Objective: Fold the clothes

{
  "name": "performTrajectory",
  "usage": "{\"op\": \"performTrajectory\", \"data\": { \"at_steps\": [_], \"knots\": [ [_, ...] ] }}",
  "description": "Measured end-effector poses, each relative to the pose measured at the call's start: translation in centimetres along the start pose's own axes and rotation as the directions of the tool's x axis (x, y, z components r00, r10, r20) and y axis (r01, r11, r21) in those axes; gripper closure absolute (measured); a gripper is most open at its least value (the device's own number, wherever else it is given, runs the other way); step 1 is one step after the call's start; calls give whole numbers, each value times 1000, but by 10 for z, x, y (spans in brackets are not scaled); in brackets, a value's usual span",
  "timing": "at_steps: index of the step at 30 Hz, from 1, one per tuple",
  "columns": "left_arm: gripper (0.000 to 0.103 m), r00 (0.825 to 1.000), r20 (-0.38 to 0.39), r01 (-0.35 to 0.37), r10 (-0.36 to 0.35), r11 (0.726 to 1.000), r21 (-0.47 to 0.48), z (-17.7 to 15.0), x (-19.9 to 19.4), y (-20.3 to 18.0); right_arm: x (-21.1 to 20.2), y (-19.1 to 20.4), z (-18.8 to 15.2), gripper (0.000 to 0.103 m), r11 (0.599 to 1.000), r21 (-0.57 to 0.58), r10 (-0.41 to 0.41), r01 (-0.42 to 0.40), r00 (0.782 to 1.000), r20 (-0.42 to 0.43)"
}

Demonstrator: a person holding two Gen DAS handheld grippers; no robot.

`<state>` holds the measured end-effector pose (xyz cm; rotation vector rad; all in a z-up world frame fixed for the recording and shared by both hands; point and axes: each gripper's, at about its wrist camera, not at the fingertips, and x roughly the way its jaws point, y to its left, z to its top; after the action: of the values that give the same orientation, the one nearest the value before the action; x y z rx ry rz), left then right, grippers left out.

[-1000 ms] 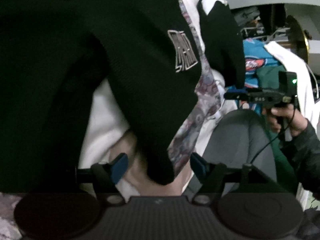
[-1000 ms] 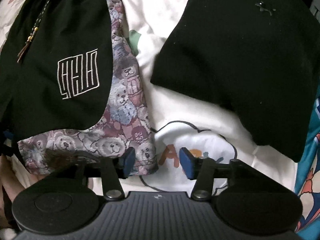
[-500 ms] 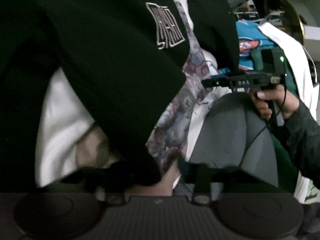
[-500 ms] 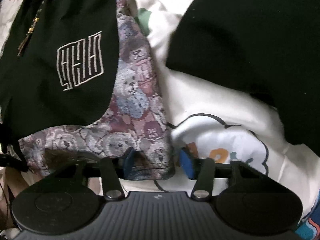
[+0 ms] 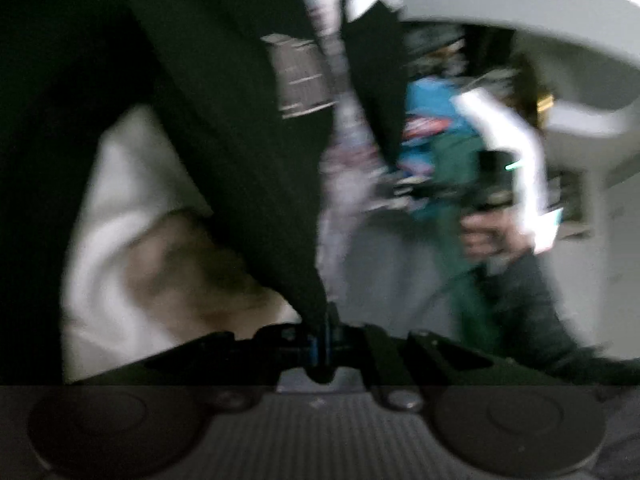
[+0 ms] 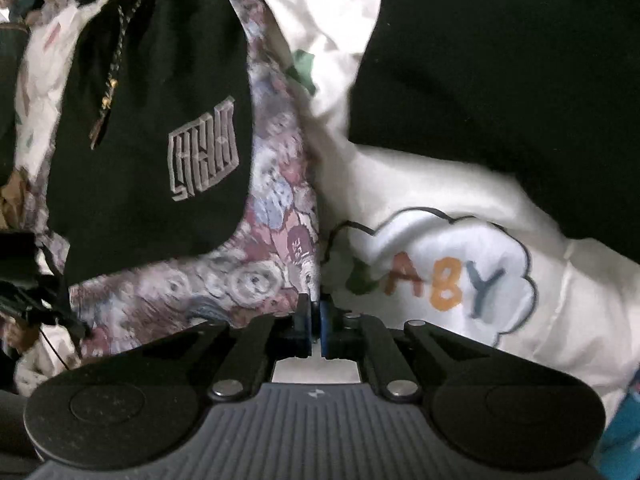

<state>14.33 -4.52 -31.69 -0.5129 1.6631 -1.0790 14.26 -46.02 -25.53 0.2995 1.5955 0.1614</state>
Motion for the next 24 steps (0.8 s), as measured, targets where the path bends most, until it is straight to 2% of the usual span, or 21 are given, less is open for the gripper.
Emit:
{"op": "performTrajectory", "data": {
  "at_steps": [2,3,4,5,8,14,24],
  "knots": [
    [91,991,-33,-127,128,992,26,-1,9,-1,17,9,-4,96,993,-39,-109,108,994,-27],
    [90,989,-36,-145,146,989,34,-1,10,-3,26,16,-6,96,982,-75,-177,174,983,-38],
    [88,988,-30,-152,154,987,47,-2,10,-5,27,19,-8,95,976,-94,-200,196,979,-35],
    [79,989,-24,-147,148,988,47,-2,9,-6,30,27,-10,93,969,-125,-219,215,975,-23],
    [61,990,0,-141,141,989,46,-2,3,-8,31,34,-13,82,965,-146,-218,217,976,6],
    [56,986,48,-162,161,986,26,-3,-9,-5,28,39,-13,80,958,-162,-230,235,972,46],
    [57,987,83,-141,138,990,23,2,-1,-7,34,43,-10,80,963,-165,-204,213,976,72]
  ]
}}
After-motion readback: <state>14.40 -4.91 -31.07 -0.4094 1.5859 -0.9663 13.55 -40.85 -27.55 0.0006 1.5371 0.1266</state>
